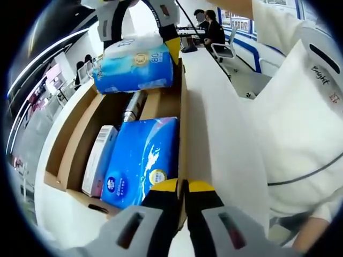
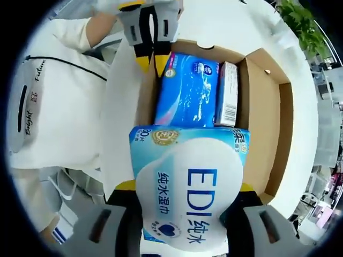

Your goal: Operate the shoe box by opening the lid, removing the specified soft item, and placing it in the target area until the item is outside and the box remains undamaged.

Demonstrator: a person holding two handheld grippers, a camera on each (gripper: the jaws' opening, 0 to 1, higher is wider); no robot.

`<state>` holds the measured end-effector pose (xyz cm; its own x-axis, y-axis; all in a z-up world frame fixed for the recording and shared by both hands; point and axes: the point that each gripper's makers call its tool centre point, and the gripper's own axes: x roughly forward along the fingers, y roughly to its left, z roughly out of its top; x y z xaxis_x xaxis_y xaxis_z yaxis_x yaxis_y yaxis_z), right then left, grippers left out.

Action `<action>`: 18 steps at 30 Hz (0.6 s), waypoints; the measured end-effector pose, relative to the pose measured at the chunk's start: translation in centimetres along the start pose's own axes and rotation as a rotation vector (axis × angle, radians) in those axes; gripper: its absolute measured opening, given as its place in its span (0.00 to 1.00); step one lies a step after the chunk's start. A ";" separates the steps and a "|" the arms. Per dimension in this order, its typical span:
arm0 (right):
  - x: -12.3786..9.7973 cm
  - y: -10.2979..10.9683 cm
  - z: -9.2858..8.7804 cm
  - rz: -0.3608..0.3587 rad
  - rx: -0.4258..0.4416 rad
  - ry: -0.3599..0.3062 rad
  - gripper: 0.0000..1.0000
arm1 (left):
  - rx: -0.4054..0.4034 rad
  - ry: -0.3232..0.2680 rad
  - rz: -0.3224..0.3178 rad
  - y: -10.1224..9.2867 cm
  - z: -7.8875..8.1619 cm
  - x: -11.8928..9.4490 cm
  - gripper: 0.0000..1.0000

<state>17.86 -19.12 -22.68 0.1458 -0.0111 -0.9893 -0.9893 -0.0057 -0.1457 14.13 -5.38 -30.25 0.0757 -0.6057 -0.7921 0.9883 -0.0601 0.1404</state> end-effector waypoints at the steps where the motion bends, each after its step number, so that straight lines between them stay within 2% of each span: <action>1: -0.4 -0.1 0.2 -0.002 -0.005 -0.017 0.61 | 0.000 -0.001 0.000 0.0 0.0 0.0 0.03; 8: -1.0 -0.5 0.0 -0.011 0.003 -0.037 0.60 | -0.001 -0.004 -0.002 0.0 0.0 0.0 0.03; 10: -0.8 -0.1 -0.6 0.020 0.021 -0.014 0.60 | -0.001 -0.007 -0.001 0.0 0.0 0.0 0.03; 12: -0.5 0.7 -1.6 0.061 0.049 0.039 0.60 | -0.001 -0.009 -0.001 0.0 0.0 0.0 0.03; 14: 0.0 0.0 -1.5 0.021 -0.022 0.002 0.60 | -0.002 -0.010 -0.003 0.1 0.1 0.0 0.03; 18: -0.3 -0.4 -2.6 0.032 0.062 -0.004 0.61 | -0.002 -0.009 -0.003 0.1 0.0 0.0 0.03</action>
<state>18.23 -21.69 -22.33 0.1144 -0.0060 -0.9934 -0.9918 0.0567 -0.1146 14.19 -5.41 -30.20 0.0717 -0.6125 -0.7872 0.9888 -0.0601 0.1368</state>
